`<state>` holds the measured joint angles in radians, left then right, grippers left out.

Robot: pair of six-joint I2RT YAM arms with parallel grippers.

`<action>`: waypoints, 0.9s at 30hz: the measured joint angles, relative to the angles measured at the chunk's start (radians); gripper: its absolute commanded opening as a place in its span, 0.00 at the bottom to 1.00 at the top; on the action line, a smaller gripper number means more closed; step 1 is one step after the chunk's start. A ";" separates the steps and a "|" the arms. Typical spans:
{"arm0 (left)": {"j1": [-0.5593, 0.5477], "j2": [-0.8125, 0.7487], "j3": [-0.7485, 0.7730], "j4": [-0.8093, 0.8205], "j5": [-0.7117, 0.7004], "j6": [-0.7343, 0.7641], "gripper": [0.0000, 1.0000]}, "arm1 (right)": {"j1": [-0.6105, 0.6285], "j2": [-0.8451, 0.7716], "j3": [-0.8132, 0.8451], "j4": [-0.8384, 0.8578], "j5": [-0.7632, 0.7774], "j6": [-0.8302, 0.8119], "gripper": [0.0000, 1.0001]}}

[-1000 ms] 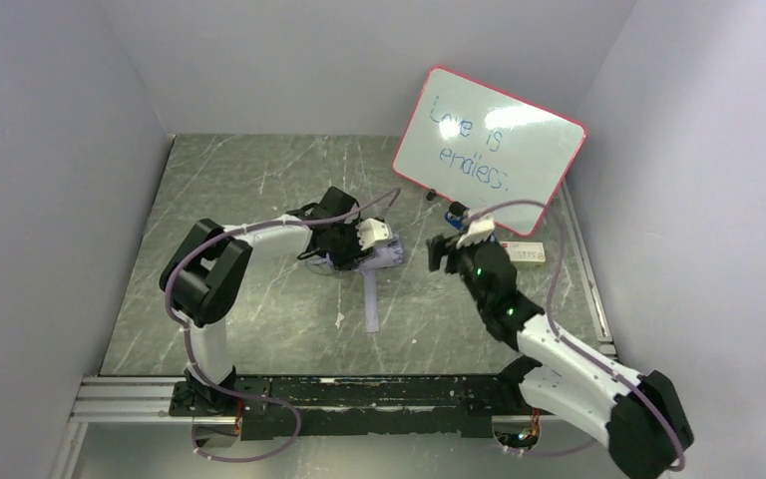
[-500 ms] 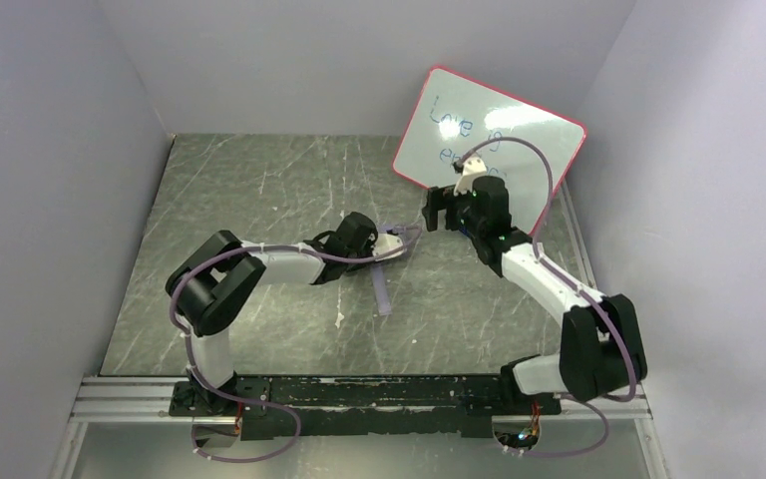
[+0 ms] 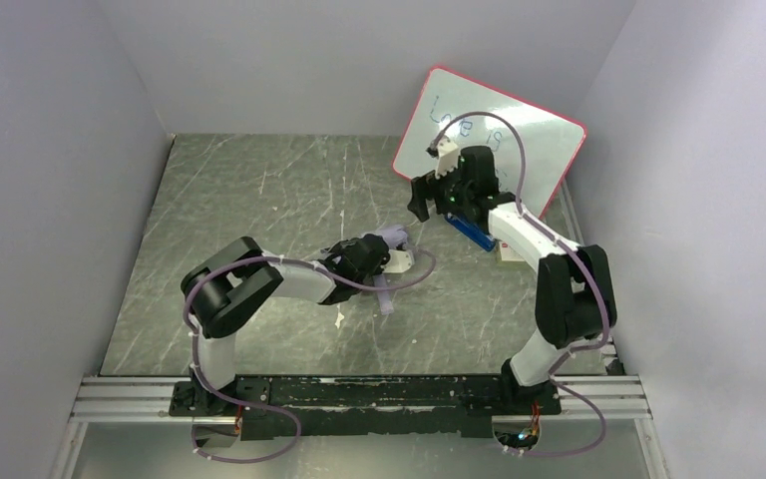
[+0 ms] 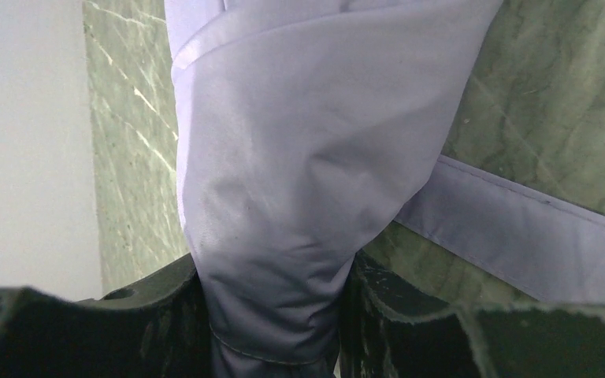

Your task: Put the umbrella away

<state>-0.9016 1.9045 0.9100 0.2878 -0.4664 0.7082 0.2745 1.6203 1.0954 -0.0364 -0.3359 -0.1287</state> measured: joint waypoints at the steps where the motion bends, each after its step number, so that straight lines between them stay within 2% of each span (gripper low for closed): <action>1: -0.006 0.003 -0.005 0.014 -0.014 0.006 0.05 | 0.000 0.027 0.035 -0.032 -0.032 -0.025 0.97; 9: -0.050 0.035 -0.045 0.131 -0.121 0.057 0.05 | 0.012 0.178 0.230 -0.273 -0.253 -0.277 0.92; 16: -0.072 0.053 -0.074 0.206 -0.167 0.092 0.05 | 0.045 0.370 0.439 -0.623 -0.364 -0.562 0.89; 20: -0.083 0.068 -0.078 0.237 -0.195 0.108 0.05 | 0.079 0.468 0.544 -0.784 -0.388 -0.670 0.90; 27: -0.091 0.074 -0.082 0.248 -0.214 0.118 0.05 | 0.137 0.497 0.568 -0.870 -0.364 -0.761 0.90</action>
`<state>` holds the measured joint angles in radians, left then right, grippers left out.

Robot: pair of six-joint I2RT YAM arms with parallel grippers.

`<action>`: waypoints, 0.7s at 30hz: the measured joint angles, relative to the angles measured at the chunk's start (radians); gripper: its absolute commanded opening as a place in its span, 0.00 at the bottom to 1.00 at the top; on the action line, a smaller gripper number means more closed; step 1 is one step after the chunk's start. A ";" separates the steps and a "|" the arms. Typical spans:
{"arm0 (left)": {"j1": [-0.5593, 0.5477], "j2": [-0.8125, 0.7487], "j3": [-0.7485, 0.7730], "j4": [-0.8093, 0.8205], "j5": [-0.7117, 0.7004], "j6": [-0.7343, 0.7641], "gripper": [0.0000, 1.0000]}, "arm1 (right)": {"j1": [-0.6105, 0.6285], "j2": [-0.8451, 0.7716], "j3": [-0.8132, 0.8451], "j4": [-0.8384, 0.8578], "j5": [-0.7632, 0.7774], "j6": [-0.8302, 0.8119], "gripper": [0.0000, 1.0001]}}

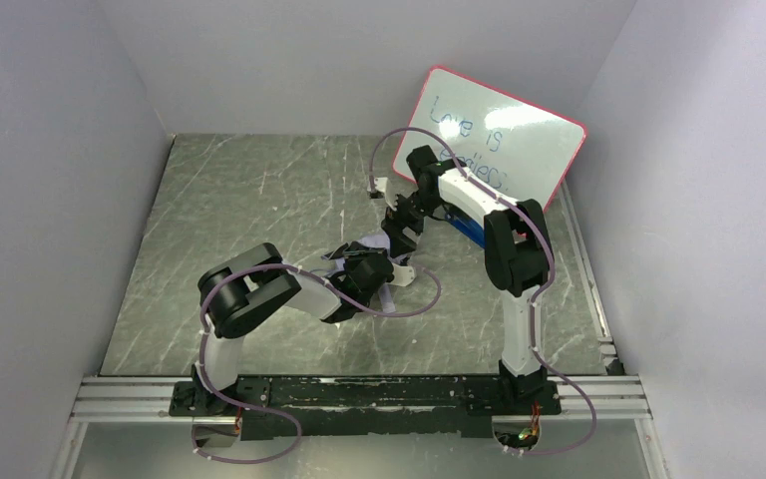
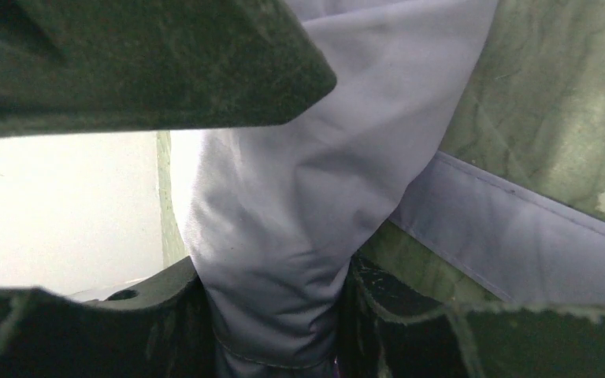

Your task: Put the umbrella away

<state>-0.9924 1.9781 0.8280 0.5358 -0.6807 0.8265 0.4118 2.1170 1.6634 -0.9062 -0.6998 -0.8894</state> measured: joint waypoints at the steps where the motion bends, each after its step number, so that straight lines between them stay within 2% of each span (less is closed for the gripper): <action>1: 0.000 0.000 -0.001 0.000 0.000 0.000 0.05 | 0.002 0.000 0.001 -0.003 0.000 -0.008 0.90; 13: -0.003 0.000 -0.006 0.004 -0.008 0.008 0.05 | 0.051 0.026 -0.008 0.029 0.080 -0.031 0.87; 18: -0.004 0.000 -0.006 0.004 -0.008 0.009 0.05 | 0.065 0.055 -0.009 0.046 0.097 -0.031 0.79; 21: -0.004 0.000 -0.006 0.003 -0.007 0.010 0.05 | 0.067 0.058 -0.021 0.068 0.106 -0.030 0.65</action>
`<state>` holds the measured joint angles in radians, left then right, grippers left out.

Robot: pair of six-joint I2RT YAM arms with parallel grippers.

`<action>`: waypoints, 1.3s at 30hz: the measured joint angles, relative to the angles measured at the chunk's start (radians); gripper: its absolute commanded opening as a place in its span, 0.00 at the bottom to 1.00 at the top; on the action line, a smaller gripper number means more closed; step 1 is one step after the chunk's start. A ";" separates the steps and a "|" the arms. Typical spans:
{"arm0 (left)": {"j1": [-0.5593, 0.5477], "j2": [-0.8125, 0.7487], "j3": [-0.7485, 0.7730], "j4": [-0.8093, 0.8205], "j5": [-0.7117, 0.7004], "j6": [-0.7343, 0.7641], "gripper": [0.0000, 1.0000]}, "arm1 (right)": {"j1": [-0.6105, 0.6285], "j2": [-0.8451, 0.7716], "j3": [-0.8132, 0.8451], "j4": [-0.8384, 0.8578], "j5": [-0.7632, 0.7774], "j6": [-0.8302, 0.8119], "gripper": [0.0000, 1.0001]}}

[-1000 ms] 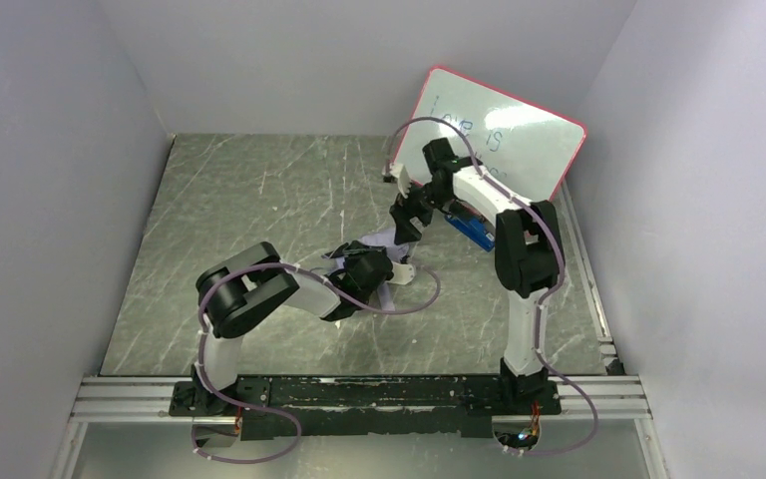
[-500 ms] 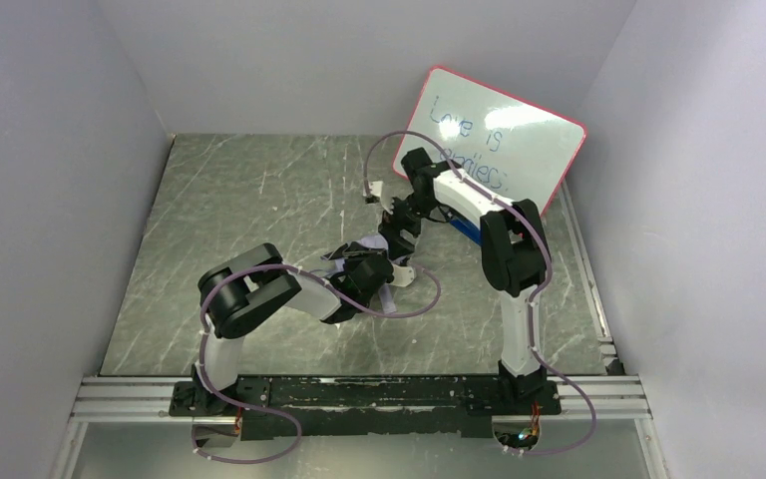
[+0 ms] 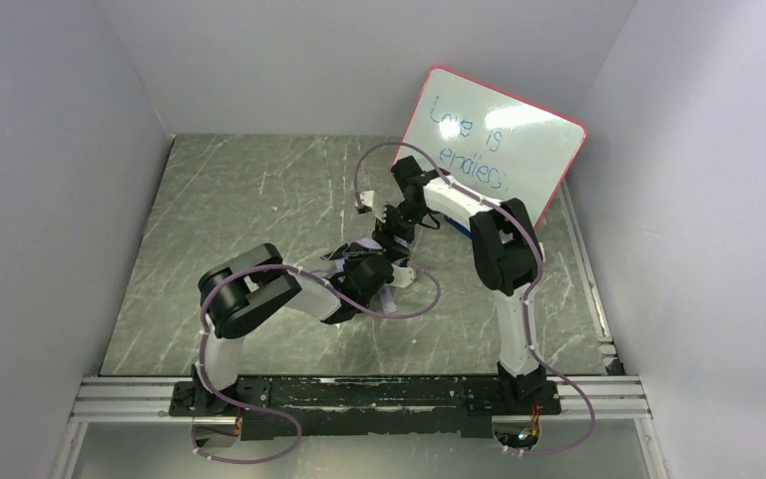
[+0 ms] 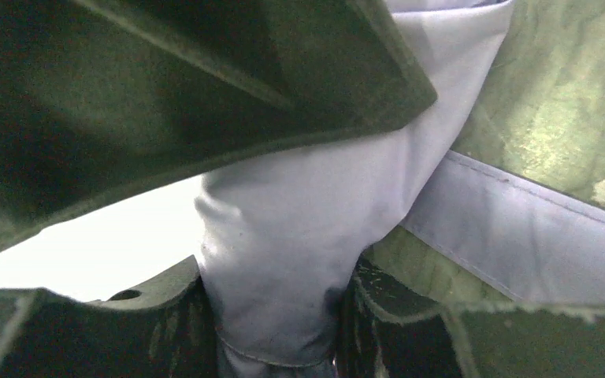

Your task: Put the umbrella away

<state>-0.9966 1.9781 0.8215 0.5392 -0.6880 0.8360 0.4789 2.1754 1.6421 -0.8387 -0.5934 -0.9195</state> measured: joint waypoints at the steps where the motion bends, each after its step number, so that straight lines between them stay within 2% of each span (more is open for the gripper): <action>1: 0.000 0.000 0.000 0.000 0.000 0.000 0.05 | 0.000 -0.002 -0.006 0.009 0.004 0.002 0.59; 3: 0.000 0.000 -0.001 0.000 0.000 0.000 0.05 | 0.000 -0.008 -0.020 0.029 0.010 0.005 0.45; 5: 0.000 -0.002 -0.005 0.000 -0.003 0.003 0.08 | 0.000 -0.016 -0.040 0.044 0.016 0.012 0.36; 7: 0.002 -0.006 -0.008 -0.002 -0.003 0.009 0.16 | 0.001 -0.029 -0.064 0.058 0.013 0.018 0.30; 9: 0.003 -0.010 -0.011 -0.006 0.000 0.013 0.34 | 0.003 -0.040 -0.084 0.072 0.011 0.029 0.26; 15: 0.010 -0.085 -0.012 -0.130 0.063 -0.017 0.54 | 0.014 -0.076 -0.146 0.133 0.009 0.069 0.12; 21: 0.010 -0.228 -0.013 -0.337 0.164 -0.089 0.59 | 0.019 -0.104 -0.193 0.193 0.027 0.100 0.10; 29: 0.053 -0.475 -0.060 -0.476 0.300 -0.166 0.56 | 0.024 -0.126 -0.231 0.248 0.063 0.131 0.14; 36: 0.319 -0.661 -0.098 -0.601 0.465 -0.245 0.56 | 0.042 -0.181 -0.325 0.365 0.127 0.131 0.18; 39: 0.418 -0.718 -0.098 -0.646 0.547 -0.275 0.58 | 0.051 -0.217 -0.385 0.439 0.156 0.131 0.21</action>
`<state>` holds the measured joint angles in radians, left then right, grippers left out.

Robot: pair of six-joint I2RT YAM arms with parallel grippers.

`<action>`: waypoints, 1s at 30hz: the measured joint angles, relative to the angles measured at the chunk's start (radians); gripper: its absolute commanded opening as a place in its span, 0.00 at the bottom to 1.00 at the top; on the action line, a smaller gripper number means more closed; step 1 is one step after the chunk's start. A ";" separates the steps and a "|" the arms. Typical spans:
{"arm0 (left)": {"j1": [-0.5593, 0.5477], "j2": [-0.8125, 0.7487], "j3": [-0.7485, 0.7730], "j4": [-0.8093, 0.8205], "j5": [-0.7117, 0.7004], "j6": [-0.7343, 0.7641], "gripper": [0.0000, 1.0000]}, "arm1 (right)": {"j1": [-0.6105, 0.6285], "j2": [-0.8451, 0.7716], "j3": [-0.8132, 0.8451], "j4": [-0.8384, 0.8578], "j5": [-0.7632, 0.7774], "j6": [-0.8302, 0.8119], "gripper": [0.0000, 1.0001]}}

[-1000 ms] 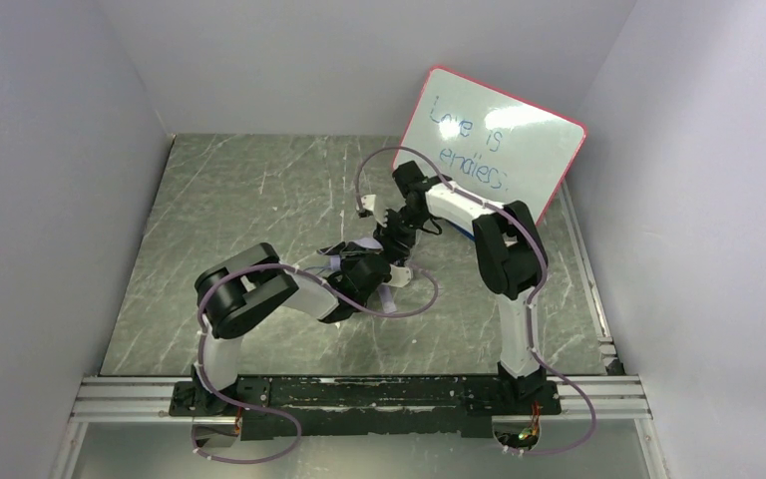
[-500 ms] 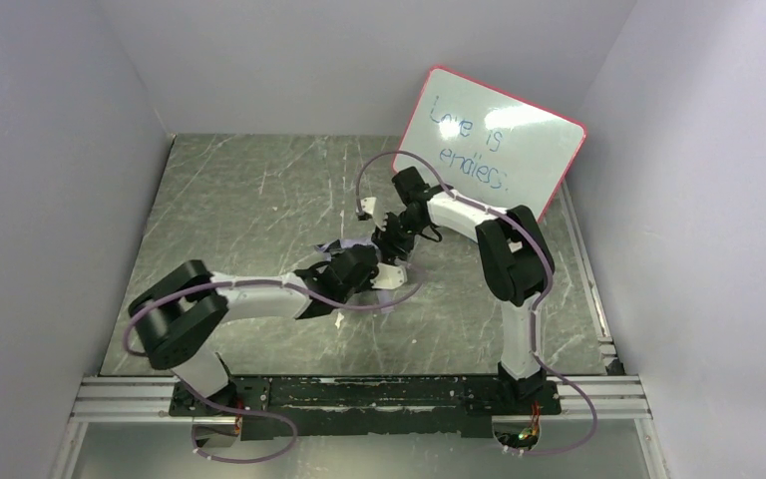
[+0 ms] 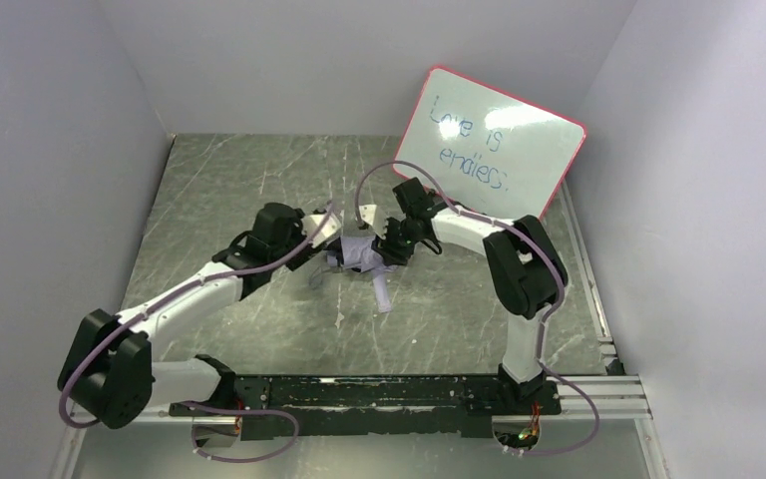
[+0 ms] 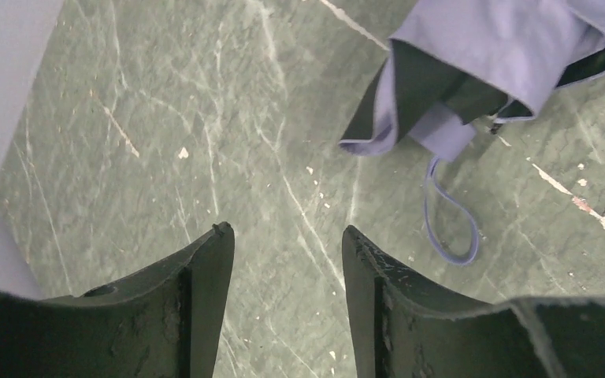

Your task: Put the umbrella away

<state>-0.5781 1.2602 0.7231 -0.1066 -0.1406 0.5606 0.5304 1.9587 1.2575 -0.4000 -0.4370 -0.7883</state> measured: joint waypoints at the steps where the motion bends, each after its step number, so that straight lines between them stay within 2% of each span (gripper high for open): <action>1: 0.031 -0.016 0.000 -0.009 0.031 -0.010 0.60 | 0.002 -0.013 -0.022 0.027 0.008 0.000 0.21; 7: 0.124 0.000 0.071 -0.083 0.177 -0.058 0.64 | 0.030 -0.108 -0.192 0.251 0.106 -0.039 0.21; 17: 0.131 0.220 0.379 -0.182 0.410 -0.094 0.79 | 0.112 -0.164 -0.391 0.613 0.346 -0.097 0.20; 27: 0.132 0.492 0.589 -0.315 0.618 -0.043 0.85 | 0.145 -0.176 -0.480 0.768 0.415 -0.115 0.20; 29: 0.132 0.557 0.643 -0.362 0.659 -0.016 0.93 | 0.149 -0.176 -0.483 0.776 0.423 -0.114 0.20; 30: 0.132 0.586 0.671 -0.387 0.677 0.000 0.94 | 0.150 -0.176 -0.484 0.777 0.426 -0.114 0.20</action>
<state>-0.4465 1.8465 1.3937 -0.4934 0.5365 0.5610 0.6807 1.7824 0.7734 0.3771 -0.0109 -0.9028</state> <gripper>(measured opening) 0.872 0.468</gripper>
